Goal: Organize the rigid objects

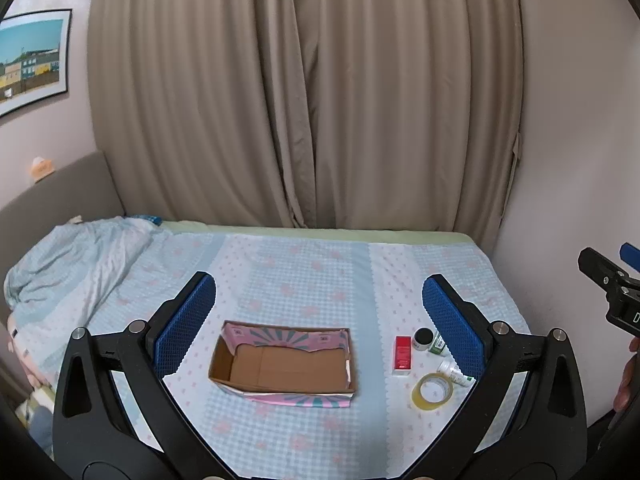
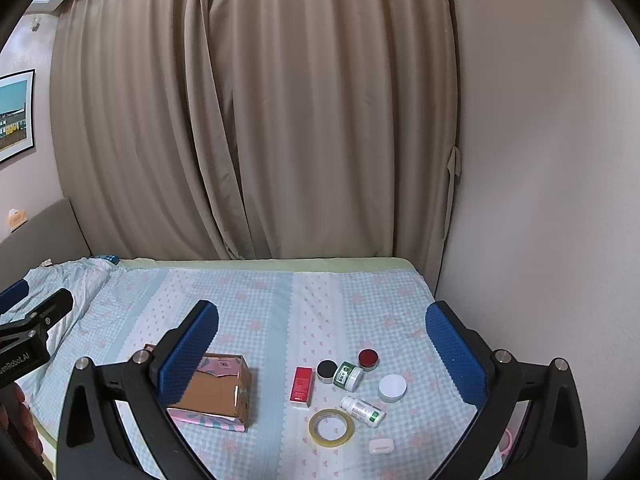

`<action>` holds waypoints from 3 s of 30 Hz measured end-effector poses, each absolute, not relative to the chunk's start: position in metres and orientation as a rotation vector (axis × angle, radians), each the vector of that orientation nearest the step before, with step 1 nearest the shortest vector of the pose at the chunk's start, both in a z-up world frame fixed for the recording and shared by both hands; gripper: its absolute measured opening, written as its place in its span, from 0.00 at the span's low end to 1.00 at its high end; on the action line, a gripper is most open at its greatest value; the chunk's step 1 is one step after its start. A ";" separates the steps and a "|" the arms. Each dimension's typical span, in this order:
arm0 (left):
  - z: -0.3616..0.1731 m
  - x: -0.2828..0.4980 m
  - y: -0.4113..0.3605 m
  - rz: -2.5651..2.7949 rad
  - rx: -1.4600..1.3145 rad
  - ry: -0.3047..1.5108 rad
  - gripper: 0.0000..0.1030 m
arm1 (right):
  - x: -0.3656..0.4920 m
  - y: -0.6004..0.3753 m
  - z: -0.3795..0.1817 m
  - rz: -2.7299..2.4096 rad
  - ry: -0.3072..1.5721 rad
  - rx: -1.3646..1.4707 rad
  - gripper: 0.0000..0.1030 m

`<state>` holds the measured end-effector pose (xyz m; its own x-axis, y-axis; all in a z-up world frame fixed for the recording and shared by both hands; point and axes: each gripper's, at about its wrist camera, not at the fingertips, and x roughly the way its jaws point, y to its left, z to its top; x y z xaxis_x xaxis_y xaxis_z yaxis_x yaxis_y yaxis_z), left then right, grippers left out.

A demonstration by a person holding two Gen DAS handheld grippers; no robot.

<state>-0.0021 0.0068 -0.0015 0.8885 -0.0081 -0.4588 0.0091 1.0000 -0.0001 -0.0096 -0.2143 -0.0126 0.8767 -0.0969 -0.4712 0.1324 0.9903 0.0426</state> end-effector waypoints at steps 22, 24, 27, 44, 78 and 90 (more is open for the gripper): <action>-0.042 0.055 -0.039 -0.083 -0.010 0.647 1.00 | -0.003 -0.247 -0.031 -0.129 0.566 0.082 1.00; -0.060 0.072 -0.055 -0.099 -0.005 0.695 1.00 | 0.005 -0.260 -0.043 -0.135 0.599 0.088 1.00; -0.090 0.098 -0.078 -0.122 -0.011 0.778 1.00 | 0.021 -0.282 -0.069 -0.135 0.654 0.096 1.00; -0.358 0.259 -0.186 -0.189 0.075 1.206 1.00 | 0.151 -0.375 -0.304 -0.213 1.013 0.146 1.00; -0.476 0.286 -0.208 -0.191 0.114 1.125 0.37 | 0.206 -0.388 -0.458 -0.270 1.019 0.143 0.64; -0.334 0.244 -0.163 -0.177 0.006 0.992 0.37 | 0.169 -0.354 -0.344 -0.240 0.920 0.129 0.64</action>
<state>0.2440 -0.1628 -0.3336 0.5339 -0.1461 -0.8328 0.1513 0.9856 -0.0760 0.1689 -0.3544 -0.3441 0.5815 -0.1500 -0.7996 0.2597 0.9657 0.0077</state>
